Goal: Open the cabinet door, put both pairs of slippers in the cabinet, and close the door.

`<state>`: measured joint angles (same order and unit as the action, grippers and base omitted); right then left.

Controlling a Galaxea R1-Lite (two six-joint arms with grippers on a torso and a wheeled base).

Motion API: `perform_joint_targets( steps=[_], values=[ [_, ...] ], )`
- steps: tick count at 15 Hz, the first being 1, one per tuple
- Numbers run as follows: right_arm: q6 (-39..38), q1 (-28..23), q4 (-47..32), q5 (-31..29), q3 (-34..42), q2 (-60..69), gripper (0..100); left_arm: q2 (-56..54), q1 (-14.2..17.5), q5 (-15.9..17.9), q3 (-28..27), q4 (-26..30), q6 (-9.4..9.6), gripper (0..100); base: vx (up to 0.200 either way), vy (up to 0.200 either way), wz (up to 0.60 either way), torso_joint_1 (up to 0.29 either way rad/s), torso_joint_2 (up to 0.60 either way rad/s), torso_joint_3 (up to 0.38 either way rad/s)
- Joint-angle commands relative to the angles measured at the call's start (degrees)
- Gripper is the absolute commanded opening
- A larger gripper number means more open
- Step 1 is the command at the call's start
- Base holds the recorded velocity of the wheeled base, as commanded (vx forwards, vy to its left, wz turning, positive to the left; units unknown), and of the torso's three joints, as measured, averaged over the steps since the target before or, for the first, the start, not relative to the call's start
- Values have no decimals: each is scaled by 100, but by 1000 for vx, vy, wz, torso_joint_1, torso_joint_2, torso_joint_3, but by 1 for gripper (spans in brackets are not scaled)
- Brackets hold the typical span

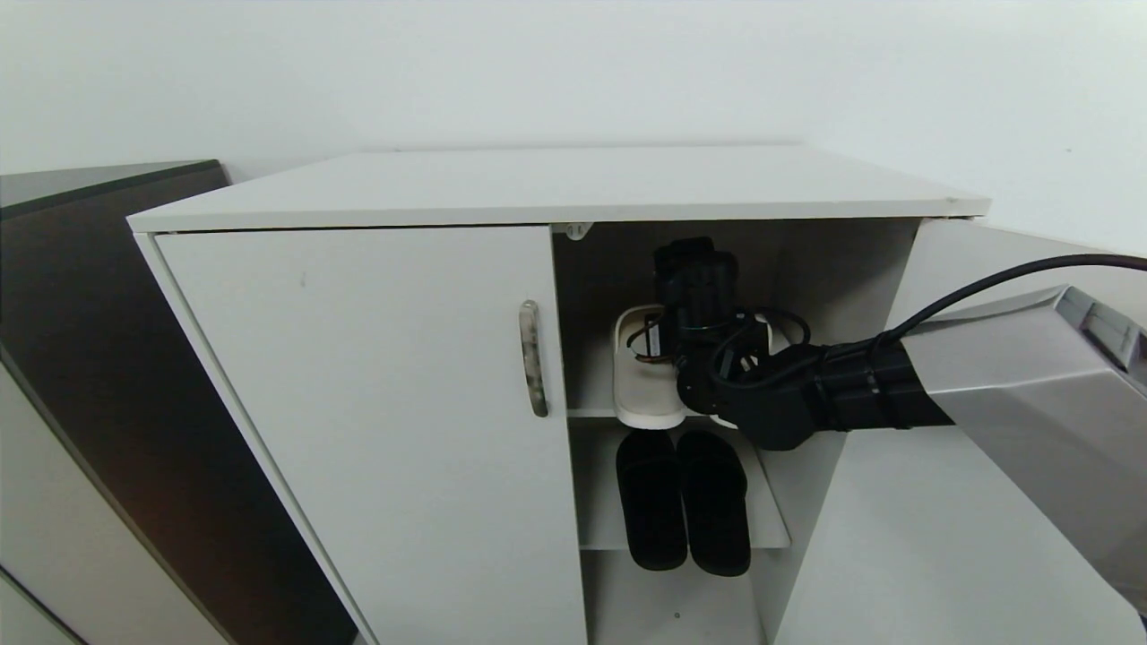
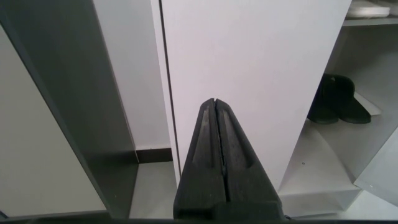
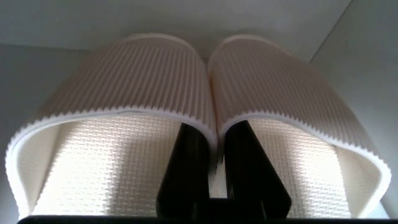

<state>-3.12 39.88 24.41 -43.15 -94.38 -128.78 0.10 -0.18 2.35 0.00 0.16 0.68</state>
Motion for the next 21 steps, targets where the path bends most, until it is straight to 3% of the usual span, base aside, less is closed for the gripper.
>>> perform_joint_targets(
  steps=[1, 4, 5, 8, 14, 19, 20, 21],
  values=[
    [-13, 3, 3, 0, -1, -15, 0, -1, 1, 2, 0, 2, 2, 0, 0, 0, 0, 0, 0, 0],
    [-13, 3, 3, -9, 7, -15, 0, -1, 1, -7, 0, 2, -16, 0, 0, 0, 0, 0, 0, 0],
    [-13, 3, 3, 0, 7, -15, 100, -1, 1, -7, 0, 2, -16, 0, 0, 0, 0, 0, 0, 0],
    [-13, 108, 12, -35, 315, 239, 100, -1, 1, -7, 0, 2, -16, 0, 0, 0, 0, 0, 0, 0],
    [-22, 741, 91, -237, 2108, 1804, 100, -1, 1, -7, 0, 2, -16, 0, 0, 0, 0, 0, 0, 0],
    [-22, 1049, 1154, -185, 3725, 2560, 100, -1, 1, -7, 0, 2, -16, 0, 0, 0, 0, 0, 0, 0],
    [-4, 1101, 1374, -176, 3918, 2613, 0, -1, 1, -7, 0, 2, -16, 0, 0, 0, 0, 0, 0, 0],
    [40, 1163, 1435, -176, 3998, 2621, 0, -1, 1, -7, 0, 2, -16, 0, 0, 0, 0, 0, 0, 0]
  ],
)
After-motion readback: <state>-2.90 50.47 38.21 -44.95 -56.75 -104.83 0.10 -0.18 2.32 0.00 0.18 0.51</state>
